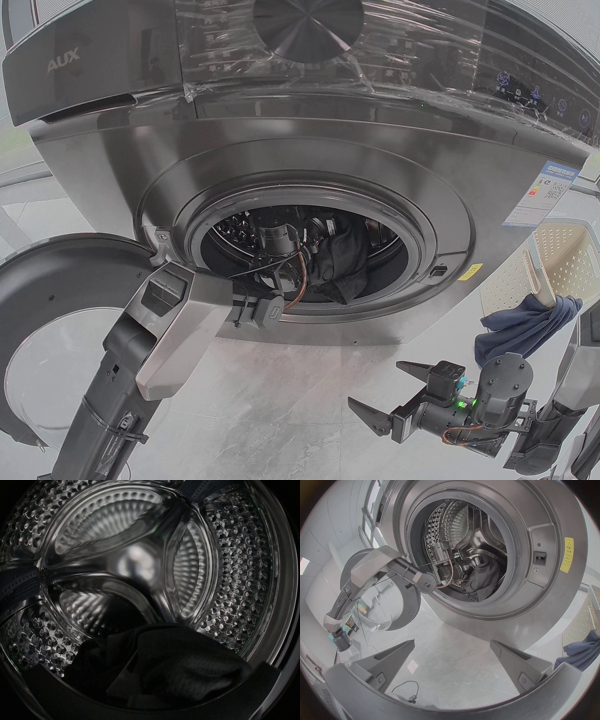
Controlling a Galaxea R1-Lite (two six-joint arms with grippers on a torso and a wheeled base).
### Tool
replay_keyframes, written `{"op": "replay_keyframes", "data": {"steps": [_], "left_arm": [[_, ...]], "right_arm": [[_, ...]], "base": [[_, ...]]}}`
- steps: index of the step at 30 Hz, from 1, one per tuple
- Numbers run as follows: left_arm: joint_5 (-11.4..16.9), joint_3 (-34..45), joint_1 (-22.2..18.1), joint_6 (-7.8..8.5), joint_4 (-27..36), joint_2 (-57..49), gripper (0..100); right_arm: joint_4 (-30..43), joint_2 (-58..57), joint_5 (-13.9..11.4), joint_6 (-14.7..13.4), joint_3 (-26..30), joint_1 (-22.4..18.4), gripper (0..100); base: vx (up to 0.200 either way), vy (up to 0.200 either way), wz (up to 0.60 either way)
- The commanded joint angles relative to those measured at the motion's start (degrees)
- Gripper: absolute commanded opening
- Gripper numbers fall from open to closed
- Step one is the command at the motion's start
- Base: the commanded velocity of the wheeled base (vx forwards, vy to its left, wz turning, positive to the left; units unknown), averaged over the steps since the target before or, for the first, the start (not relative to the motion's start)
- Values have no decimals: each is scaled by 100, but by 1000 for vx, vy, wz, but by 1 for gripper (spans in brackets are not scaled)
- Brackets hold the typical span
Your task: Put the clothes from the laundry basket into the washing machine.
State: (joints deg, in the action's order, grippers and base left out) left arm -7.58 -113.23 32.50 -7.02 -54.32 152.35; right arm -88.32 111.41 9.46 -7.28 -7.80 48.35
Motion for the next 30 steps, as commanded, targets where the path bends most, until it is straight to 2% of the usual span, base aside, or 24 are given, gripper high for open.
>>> {"op": "replay_keyframes", "data": {"steps": [1,2,8,10,11,12,14,15,16,19,25,26,30], "left_arm": [[-68,-137,-33,-27,-17,164,0],[-94,-137,-33,-45,-17,137,100],[-209,-137,37,-309,36,-73,100],[-217,222,99,-520,159,-355,100],[-217,248,99,-537,167,-372,100],[-217,512,107,-722,291,-539,100],[-209,864,125,-897,405,-741,100],[-209,864,125,-897,405,-741,100],[-165,1268,143,-924,519,-917,100],[-147,1751,151,-897,660,-1040,100],[-42,2059,134,-889,756,-935,100],[-42,2059,134,-880,756,-908,0],[-33,2006,125,-818,818,-821,0]], "right_arm": [[-1,4,3,-2,-20,8,100],[-1,4,3,-2,-20,8,100],[-1,12,3,-2,-37,8,100],[-1,12,3,-2,-37,8,100],[-1,12,3,-2,-37,8,100],[-1,4,3,-2,-37,8,100],[-1,4,3,-2,-37,8,100],[-1,4,3,-2,-37,8,100],[-1,12,3,-2,-37,8,100],[-1,12,3,-2,-37,8,100],[-1,12,3,-2,-37,8,100],[-1,12,3,-2,-37,8,100],[-1,21,3,-2,-37,8,100]], "base": [[0,0,0],[0,0,0],[0,0,0],[0,0,0],[0,0,0],[0,0,0],[0,0,0],[0,0,0],[0,0,0],[0,0,0],[0,0,0],[0,0,0],[0,0,0]]}}
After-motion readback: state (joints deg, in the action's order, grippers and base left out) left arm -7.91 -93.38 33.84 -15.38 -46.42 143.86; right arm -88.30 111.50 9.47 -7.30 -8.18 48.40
